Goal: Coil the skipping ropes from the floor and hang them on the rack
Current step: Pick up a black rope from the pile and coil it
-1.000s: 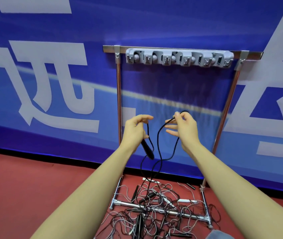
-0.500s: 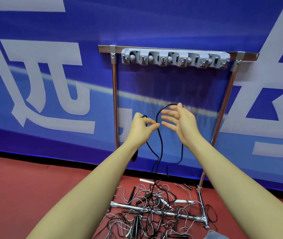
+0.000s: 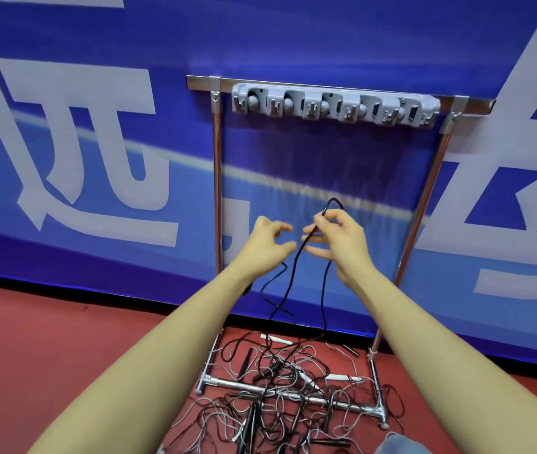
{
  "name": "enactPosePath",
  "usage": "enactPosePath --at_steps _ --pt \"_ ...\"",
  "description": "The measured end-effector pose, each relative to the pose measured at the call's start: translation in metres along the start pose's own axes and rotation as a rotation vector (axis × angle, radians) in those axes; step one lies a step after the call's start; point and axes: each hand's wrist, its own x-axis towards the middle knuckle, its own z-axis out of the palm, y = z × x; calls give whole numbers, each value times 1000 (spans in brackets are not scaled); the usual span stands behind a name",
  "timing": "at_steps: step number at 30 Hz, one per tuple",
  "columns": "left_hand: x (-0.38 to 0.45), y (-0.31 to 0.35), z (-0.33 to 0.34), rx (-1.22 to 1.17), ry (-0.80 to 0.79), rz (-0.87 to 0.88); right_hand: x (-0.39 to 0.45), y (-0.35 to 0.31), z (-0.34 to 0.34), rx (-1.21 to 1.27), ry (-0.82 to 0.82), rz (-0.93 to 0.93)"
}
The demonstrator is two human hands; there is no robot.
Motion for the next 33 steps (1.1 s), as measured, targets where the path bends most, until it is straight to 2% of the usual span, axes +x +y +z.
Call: enactPosePath --at_steps 2,5,9,12,14,16,18,20,22,26,31,33 --pt "-13 -9 3 44 -73 5 2 -9 -1 118 16 6" --pt "-19 -14 7 44 -82 -8 1 -21 -4 237 -6 15" --pt "-12 -3 11 76 -49 51 -2 -33 -5 323 -30 -5" --pt "-7 7 12 17 52 37 -3 -35 -11 358 -44 -20" --pt "-4 13 8 -49 133 18 -4 -26 -16 202 -54 6" --pt "-1 23 1 -61 172 20 -9 -10 -20 -68 -102 46" --pt "3 32 -5 -32 191 32 -18 8 -20 -295 -243 86" --pt "7 40 -9 -7 202 39 -25 20 -15 -384 -358 119" --pt "7 43 -12 -29 187 42 -29 23 -8 -358 -314 94" --pt "0 36 -12 -130 155 15 -22 15 -7 -273 -103 -29" --pt "-19 4 2 45 -90 -45 -11 -4 -4 41 80 -56" --pt "-26 -7 11 87 -135 -49 -8 -11 -3 141 116 -44"
